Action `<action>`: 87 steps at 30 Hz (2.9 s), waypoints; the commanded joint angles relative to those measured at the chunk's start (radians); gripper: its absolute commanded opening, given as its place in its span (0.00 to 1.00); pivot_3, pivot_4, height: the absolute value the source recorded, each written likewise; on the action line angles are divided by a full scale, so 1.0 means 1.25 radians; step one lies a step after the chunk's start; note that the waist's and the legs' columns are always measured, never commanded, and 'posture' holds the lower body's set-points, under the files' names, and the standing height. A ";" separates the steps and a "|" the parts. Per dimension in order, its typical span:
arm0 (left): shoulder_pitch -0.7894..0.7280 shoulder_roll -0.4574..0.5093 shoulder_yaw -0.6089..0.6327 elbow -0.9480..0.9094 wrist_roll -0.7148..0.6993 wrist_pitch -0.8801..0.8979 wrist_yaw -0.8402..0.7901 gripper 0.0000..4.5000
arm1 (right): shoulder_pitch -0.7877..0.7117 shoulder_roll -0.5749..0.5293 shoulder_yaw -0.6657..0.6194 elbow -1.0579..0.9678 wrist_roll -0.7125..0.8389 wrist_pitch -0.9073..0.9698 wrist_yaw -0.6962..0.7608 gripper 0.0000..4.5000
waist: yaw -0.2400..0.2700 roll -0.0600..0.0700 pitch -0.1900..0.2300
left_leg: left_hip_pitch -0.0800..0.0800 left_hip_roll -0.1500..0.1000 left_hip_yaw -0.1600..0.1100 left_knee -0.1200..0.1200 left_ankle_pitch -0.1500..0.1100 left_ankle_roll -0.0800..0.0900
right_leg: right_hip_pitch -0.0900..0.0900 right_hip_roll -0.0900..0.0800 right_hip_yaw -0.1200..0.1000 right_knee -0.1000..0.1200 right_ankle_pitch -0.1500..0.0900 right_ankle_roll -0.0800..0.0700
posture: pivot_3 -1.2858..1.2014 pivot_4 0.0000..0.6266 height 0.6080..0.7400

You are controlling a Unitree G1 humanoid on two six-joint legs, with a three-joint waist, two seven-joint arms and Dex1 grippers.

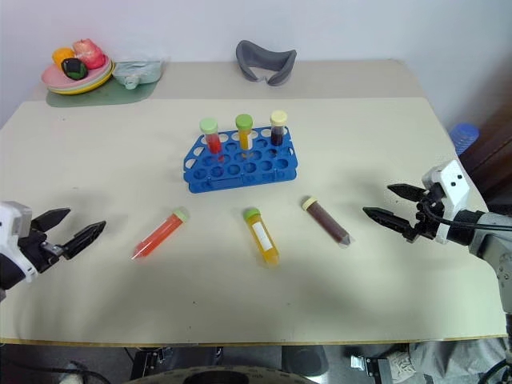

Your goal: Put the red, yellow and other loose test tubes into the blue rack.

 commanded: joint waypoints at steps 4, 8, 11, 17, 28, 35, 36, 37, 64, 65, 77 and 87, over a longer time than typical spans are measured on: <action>-0.005 0.012 0.022 -0.024 -0.012 0.001 0.004 0.99 | -0.006 -0.006 -0.024 -0.033 0.007 -0.006 -0.009 0.98 | 0.000 0.000 0.000 | 0.000 0.000 0.000 0.000 0.000 0.000 | 0.000 0.000 0.000 0.000 0.000 0.000 | 0.52 0.24 1.00; -0.017 0.017 0.017 -0.012 -0.012 -0.002 -0.001 0.99 | -0.008 0.007 -0.018 -0.050 -0.004 -0.007 -0.046 0.98 | 0.000 0.000 0.000 | 0.000 0.000 0.000 0.000 0.000 0.000 | 0.000 0.000 0.000 0.000 0.000 0.000 | 0.52 0.24 1.00; -0.034 0.018 0.002 -0.018 -0.016 -0.002 -0.002 0.99 | -0.013 0.010 -0.001 -0.064 -0.025 0.002 -0.088 0.98 | 0.001 0.000 0.000 | 0.000 0.000 0.000 0.000 0.000 0.000 | 0.000 0.000 0.000 0.000 0.000 0.000 | 0.52 0.24 1.00; -0.133 0.017 -0.095 -0.025 -0.036 0.008 -0.015 0.99 | -0.015 -0.003 0.003 -0.171 0.004 0.100 -0.152 0.98 | 0.001 0.000 0.000 | 0.000 0.000 0.000 0.000 0.000 0.000 | 0.000 0.000 0.000 0.000 0.000 0.000 | 0.52 0.24 1.00; -0.315 0.039 -0.395 -0.055 -0.019 -0.019 -0.167 0.99 | -0.250 -0.093 0.121 -0.396 0.188 0.619 -0.280 0.98 | -0.004 0.001 0.000 | 0.000 0.000 0.000 0.000 0.000 0.000 | 0.000 0.001 0.000 0.000 0.000 0.000 | 0.52 0.24 1.00; -0.311 0.036 -0.512 -0.098 0.007 -0.067 -0.232 0.99 | -0.457 0.032 0.313 -0.323 0.236 0.816 -0.507 0.98 | 0.002 0.001 0.000 | -0.003 0.000 0.000 -0.001 0.000 0.000 | -0.004 0.001 0.001 0.000 0.000 0.000 | 0.52 0.24 1.00; -0.310 0.035 -0.518 -0.102 0.007 -0.070 -0.234 0.99 | -0.466 0.036 0.325 -0.303 0.252 0.816 -0.535 0.98 | 0.003 0.001 0.000 | -0.005 0.000 0.000 0.000 0.000 0.000 | -0.005 0.000 0.000 0.000 0.000 0.000 | 0.52 0.24 1.00; -0.308 0.032 -0.523 -0.105 0.007 -0.071 -0.232 0.99 | -0.476 0.039 0.340 -0.277 0.262 0.816 -0.572 0.98 | 0.003 0.001 0.000 | -0.007 0.000 0.000 0.002 0.000 0.000 | -0.006 0.000 0.000 0.000 0.000 0.000 | 0.52 0.24 1.00; -0.237 0.007 -0.541 -0.133 0.037 -0.115 -0.190 0.99 | -0.580 0.036 0.555 -0.066 0.602 0.816 -1.003 0.98 | 0.001 0.001 0.000 | -0.010 0.000 -0.001 0.005 -0.002 0.003 | -0.008 0.000 0.000 0.001 0.000 0.000 | 0.52 0.24 1.00; -0.237 0.006 -0.541 -0.134 0.036 -0.115 -0.188 0.99 | -0.580 0.038 0.556 -0.062 0.604 0.816 -1.009 0.98 | 0.001 0.001 0.000 | -0.010 0.000 -0.001 0.005 -0.002 0.003 | -0.008 0.000 0.000 0.001 0.000 0.000 | 0.52 0.24 1.00; -0.240 0.002 -0.534 -0.130 0.031 -0.116 -0.177 1.00 | -0.593 0.049 0.573 -0.055 0.601 0.816 -1.032 0.49 | 0.000 0.000 0.000 | -0.009 0.000 -0.001 0.006 -0.002 0.003 | -0.007 0.000 0.000 0.001 0.000 0.000 | 0.52 0.24 1.00; -0.255 0.000 -0.539 -0.123 0.032 -0.113 -0.179 1.00 | -0.587 0.051 0.567 -0.059 0.605 0.816 -1.042 0.37 | 0.000 0.000 0.000 | -0.009 0.000 -0.001 0.006 -0.002 0.003 | -0.007 0.001 0.000 0.001 0.000 0.000 | 0.52 0.24 1.00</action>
